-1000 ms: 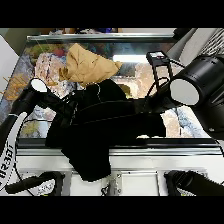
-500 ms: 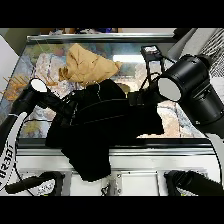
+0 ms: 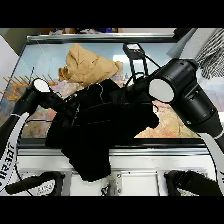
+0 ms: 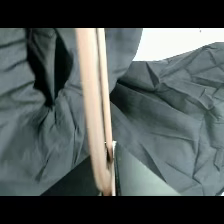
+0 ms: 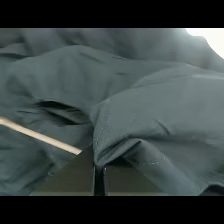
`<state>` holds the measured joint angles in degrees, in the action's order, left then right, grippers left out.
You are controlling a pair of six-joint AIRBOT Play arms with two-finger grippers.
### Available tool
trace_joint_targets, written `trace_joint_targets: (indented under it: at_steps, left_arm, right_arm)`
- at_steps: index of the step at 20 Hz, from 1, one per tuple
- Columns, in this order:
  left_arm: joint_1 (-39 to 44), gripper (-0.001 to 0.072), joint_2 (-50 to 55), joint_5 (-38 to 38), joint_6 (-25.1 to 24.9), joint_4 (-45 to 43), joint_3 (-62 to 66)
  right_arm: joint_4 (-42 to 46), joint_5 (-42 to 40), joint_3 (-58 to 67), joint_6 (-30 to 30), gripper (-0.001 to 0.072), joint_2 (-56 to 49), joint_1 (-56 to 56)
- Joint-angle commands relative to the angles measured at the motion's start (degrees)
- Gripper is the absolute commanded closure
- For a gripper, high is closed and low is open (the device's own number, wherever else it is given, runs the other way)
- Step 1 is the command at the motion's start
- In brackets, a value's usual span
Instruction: Fold the clothes and pants, and hang the long-sleeved shirts on hangers.
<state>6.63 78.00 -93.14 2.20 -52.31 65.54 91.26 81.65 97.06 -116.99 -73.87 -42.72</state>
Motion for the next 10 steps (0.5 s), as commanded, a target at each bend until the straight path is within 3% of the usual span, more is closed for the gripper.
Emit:
trace_joint_targets:
  at_steps: [1,8,9,10]
  left_arm:
    - [0.63,0.0691,-0.02,0.20,-0.28,-0.09,-0.02]
    - [-0.44,0.0691,0.00,-0.74,-0.28,-0.09,-0.02]
    - [-0.44,0.0690,-0.02,-0.70,-0.28,-0.09,-0.02]
    - [-0.44,0.0691,-0.02,-0.74,-0.28,-0.09,-0.02]
  right_arm:
    - [-1.99,-1.36,0.04,1.77,0.0693,-0.66,-0.37]
    - [-3.10,-1.31,0.07,1.70,0.0680,-0.39,-0.35]
    - [-3.08,-1.27,0.07,1.70,0.0598,-0.24,-0.33]
    - [-3.08,-1.27,0.07,1.70,0.0289,-0.04,-0.33]
